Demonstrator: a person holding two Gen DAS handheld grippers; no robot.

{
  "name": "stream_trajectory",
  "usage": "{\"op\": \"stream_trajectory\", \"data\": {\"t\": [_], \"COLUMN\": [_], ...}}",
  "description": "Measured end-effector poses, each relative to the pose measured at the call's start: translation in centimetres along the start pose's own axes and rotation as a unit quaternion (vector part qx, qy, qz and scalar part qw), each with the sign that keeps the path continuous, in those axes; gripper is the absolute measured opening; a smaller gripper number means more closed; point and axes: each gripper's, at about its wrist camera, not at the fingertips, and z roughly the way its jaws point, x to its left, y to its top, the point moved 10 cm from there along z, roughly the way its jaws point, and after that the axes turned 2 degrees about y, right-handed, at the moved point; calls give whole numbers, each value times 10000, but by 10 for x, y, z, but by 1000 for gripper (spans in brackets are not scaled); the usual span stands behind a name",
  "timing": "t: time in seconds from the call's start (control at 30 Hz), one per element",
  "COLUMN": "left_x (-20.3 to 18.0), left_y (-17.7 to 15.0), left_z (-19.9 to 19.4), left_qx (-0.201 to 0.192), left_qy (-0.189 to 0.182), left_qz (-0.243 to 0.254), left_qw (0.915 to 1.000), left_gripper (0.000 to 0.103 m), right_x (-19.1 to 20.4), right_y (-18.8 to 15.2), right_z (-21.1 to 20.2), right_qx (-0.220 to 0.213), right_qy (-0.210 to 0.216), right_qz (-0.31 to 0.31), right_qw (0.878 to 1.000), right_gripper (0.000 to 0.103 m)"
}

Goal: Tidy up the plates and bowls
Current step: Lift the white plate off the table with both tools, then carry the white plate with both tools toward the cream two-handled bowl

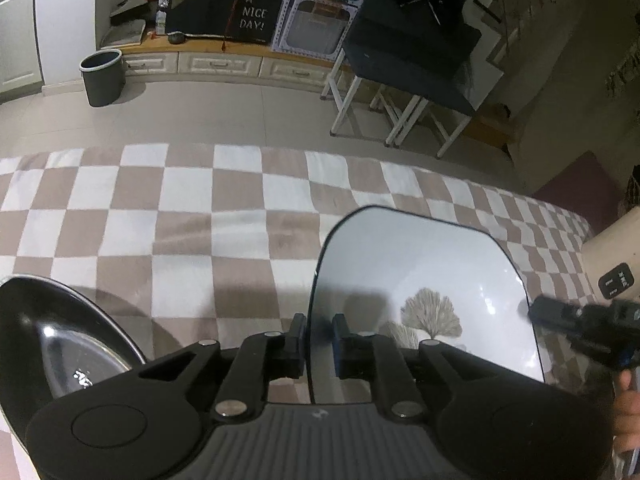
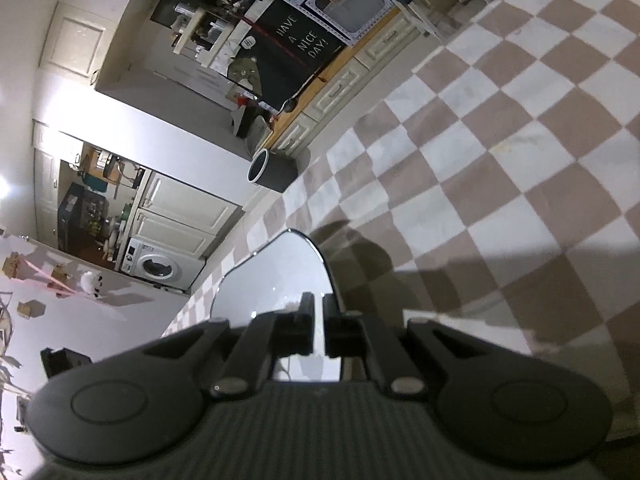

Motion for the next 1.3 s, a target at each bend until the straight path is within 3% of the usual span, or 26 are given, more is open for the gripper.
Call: {"op": "stream_trajectory", "data": {"t": [0.07, 0.1, 0.13, 0.5, 0.8, 1.0, 1.3], "left_x": [-2, -3, -3, -1, -2, -3, -22], "left_y": [-4, -4, -5, 2, -1, -9, -4], "left_z": [3, 3, 2, 0, -1, -11, -66], "left_qx": [45, 32, 31, -47, -95, -411, -859], "left_qy": [-18, 2, 9, 43, 48, 55, 88], "left_qz": [54, 82, 86, 47, 83, 26, 205], "left_qw": [10000, 10000, 10000, 10000, 9999, 9991, 9961], "left_gripper": [22, 22, 22, 15, 15, 15, 14], "right_x": [-2, -3, -5, -2, -3, 0, 29], "right_y": [5, 8, 10, -25, -28, -28, -18], "right_z": [-5, -8, -8, 27, 35, 21, -10], "right_qx": [-82, -148, -184, 439, 282, 183, -159], "right_qy": [-169, -451, -604, -706, -805, -925, -659], "right_qz": [-132, -261, -404, -807, -922, -1449, -1636], "right_qw": [9997, 9985, 9972, 9933, 9921, 9849, 9842], "right_gripper": [29, 55, 61, 9, 8, 8, 9]}}
